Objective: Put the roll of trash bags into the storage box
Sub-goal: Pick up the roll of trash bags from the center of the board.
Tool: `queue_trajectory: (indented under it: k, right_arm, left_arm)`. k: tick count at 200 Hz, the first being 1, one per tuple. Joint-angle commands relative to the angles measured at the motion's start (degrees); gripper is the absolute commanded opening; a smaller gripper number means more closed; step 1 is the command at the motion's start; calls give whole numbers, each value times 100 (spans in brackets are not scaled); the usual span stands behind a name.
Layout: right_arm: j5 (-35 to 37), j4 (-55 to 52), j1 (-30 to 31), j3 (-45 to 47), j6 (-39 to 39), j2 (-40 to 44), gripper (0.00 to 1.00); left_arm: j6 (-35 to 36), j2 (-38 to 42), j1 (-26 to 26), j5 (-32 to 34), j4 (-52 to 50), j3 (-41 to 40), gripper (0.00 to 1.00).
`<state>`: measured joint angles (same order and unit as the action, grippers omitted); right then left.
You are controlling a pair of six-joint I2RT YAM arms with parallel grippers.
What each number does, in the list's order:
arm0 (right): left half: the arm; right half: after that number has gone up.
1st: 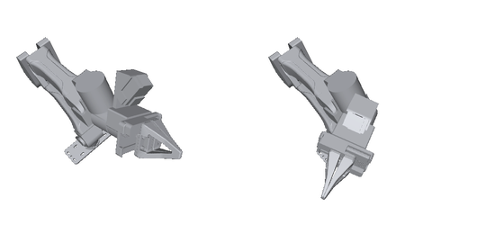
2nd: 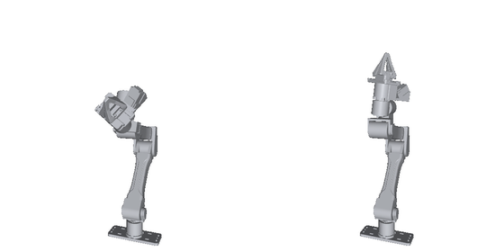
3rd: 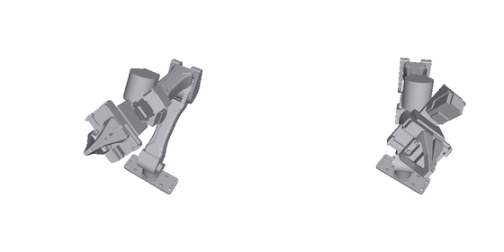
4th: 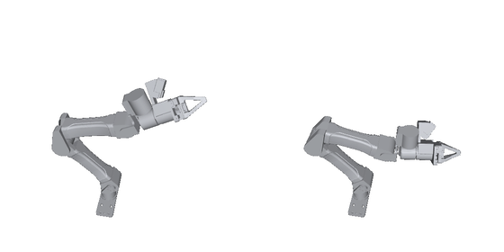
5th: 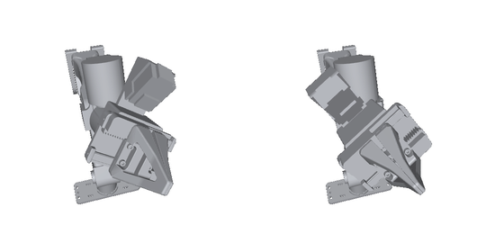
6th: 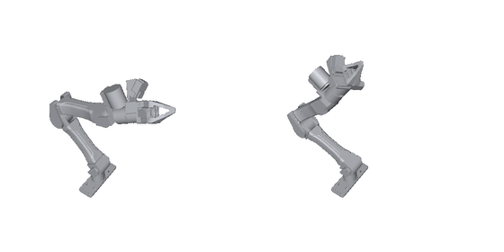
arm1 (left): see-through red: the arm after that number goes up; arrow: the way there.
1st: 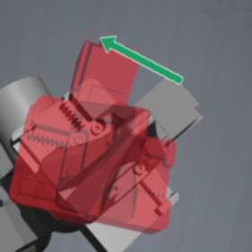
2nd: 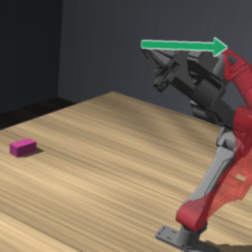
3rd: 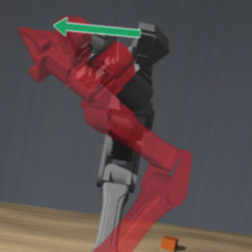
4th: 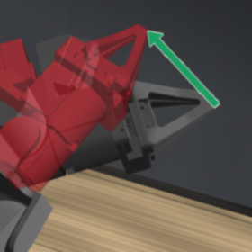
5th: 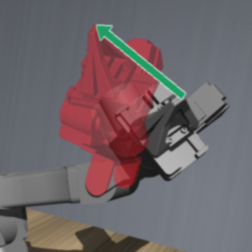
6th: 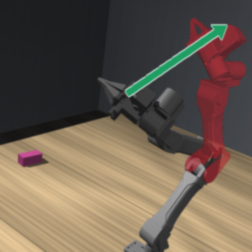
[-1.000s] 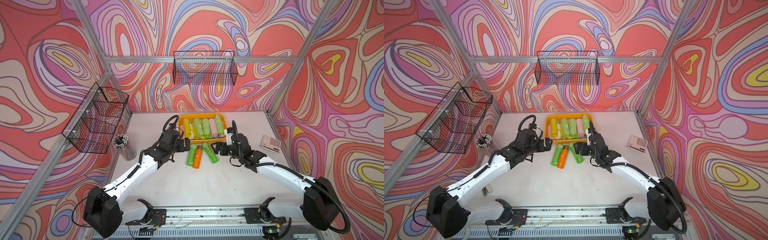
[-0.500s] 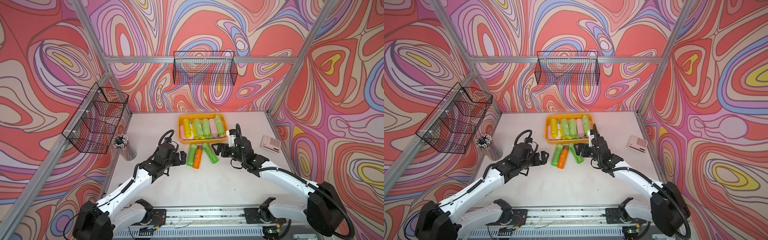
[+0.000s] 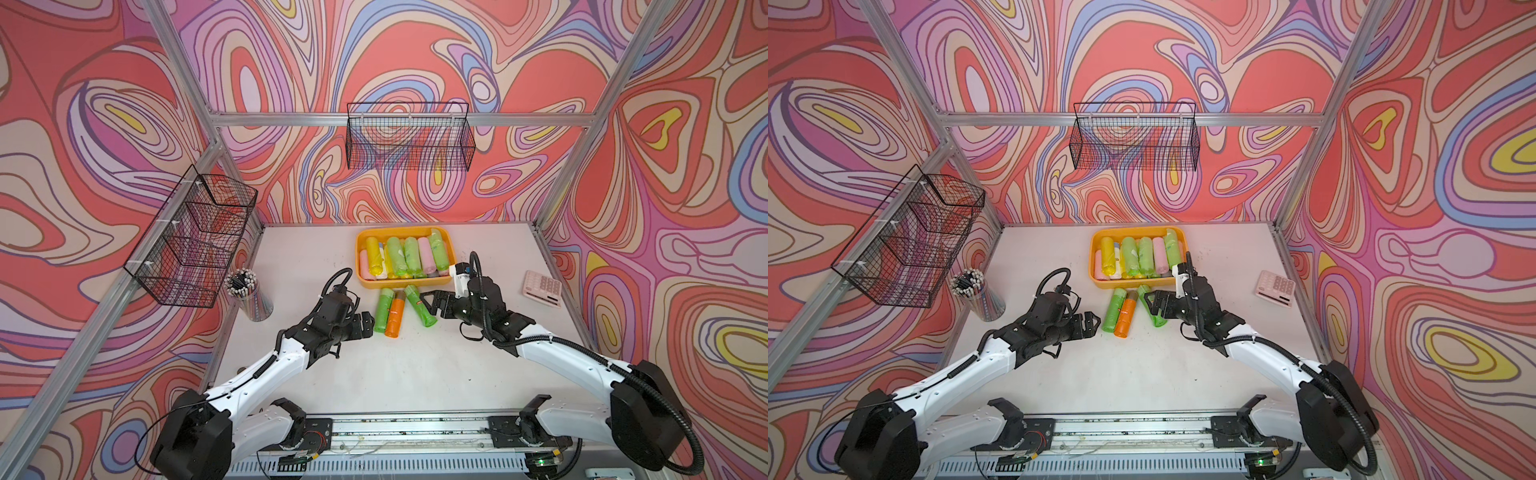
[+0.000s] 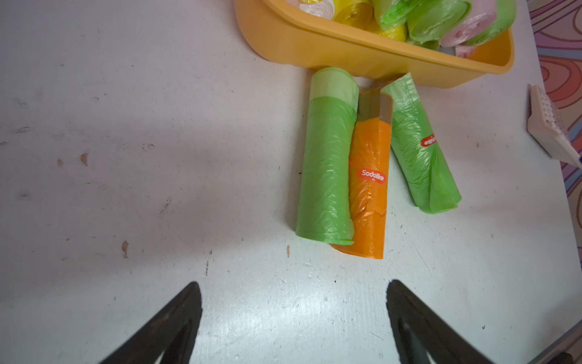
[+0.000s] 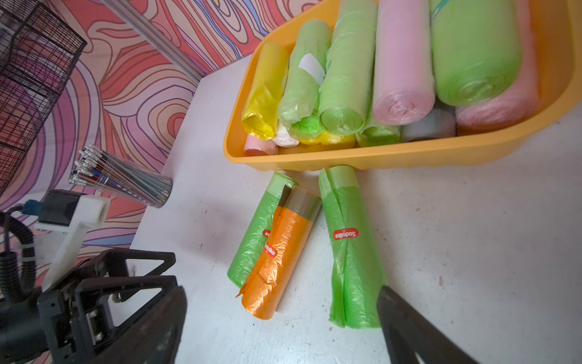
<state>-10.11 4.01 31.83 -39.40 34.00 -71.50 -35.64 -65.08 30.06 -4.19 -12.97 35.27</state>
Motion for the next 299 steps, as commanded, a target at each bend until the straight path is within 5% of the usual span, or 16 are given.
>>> queue_trajectory:
  k: [1, 185, 299]
  right_arm:
    - [-105, 251, -19, 89, 112, -63, 96]
    - [107, 219, -19, 379, 270, 119, 96]
    - [201, 138, -19, 396, 262, 72, 96]
  left_arm:
    - [-40, -265, 33, -135, 330, -3, 88]
    - [65, -1962, 273, -51, 908, 895, 63]
    - [250, -3137, 440, 218, 1216, 1439, 60]
